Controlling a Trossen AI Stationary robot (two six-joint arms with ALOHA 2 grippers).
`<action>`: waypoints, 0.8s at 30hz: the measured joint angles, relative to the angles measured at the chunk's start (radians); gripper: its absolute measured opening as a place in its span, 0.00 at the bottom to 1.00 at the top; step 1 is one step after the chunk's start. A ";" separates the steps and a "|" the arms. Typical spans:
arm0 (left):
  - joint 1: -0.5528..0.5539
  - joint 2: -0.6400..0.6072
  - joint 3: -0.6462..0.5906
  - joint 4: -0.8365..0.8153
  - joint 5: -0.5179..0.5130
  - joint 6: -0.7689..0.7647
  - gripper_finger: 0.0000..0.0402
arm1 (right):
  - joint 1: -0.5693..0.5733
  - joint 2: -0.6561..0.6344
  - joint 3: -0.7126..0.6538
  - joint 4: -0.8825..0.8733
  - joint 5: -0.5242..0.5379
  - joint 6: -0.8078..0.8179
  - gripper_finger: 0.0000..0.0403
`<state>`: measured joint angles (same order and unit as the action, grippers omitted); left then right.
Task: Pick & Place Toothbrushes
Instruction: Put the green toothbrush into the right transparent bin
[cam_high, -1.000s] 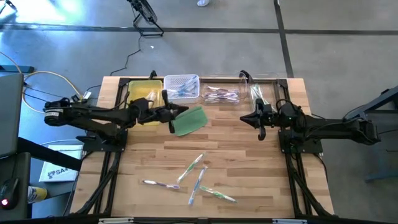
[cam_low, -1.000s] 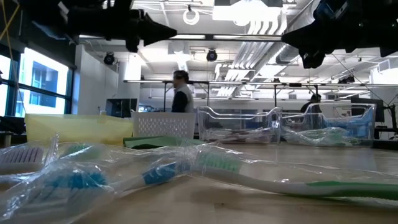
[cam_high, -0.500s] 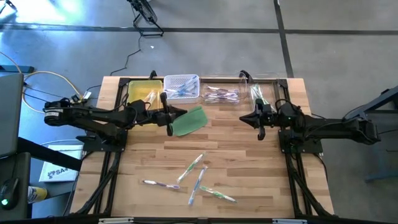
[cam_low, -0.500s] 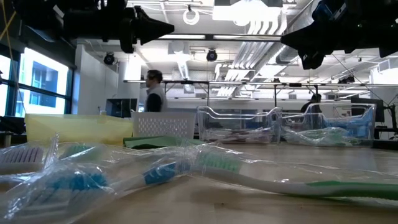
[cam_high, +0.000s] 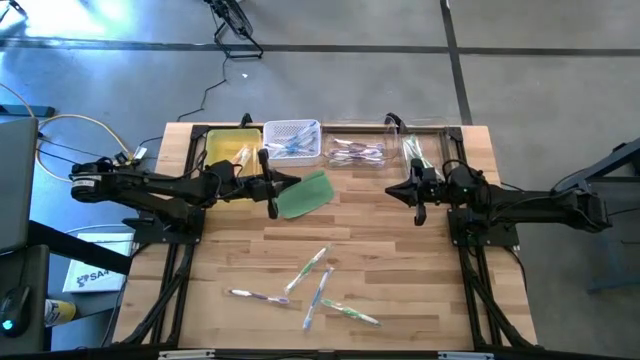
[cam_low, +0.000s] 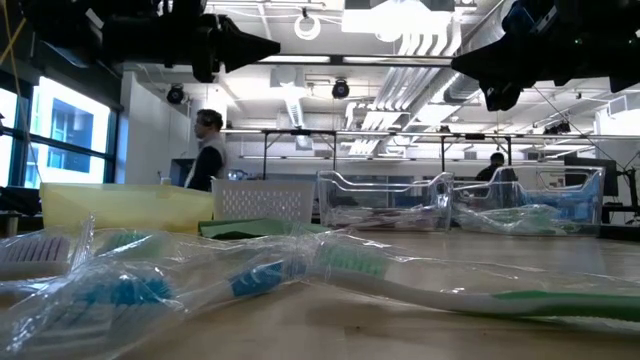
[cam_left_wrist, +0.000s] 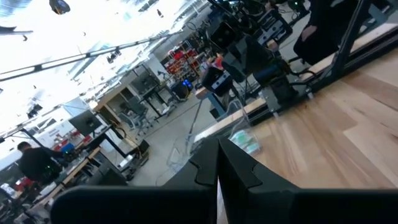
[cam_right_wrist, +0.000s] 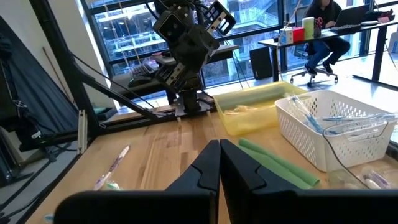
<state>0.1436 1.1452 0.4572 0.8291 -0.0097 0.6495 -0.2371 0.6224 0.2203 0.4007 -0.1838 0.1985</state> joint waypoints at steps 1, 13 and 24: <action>0.000 0.000 0.000 -0.006 0.000 0.000 0.00 | 0.000 0.000 0.000 0.000 0.000 -0.005 0.01; 0.000 0.000 -0.001 -0.046 0.000 0.000 0.00 | 0.000 0.000 0.000 0.000 -0.002 -0.020 0.01; 0.000 0.000 -0.001 -0.046 -0.001 -0.001 0.00 | 0.000 0.000 0.000 -0.001 -0.002 -0.046 0.01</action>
<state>0.1436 1.1454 0.4564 0.7830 -0.0103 0.6481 -0.2371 0.6224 0.2203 0.4000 -0.1860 0.1524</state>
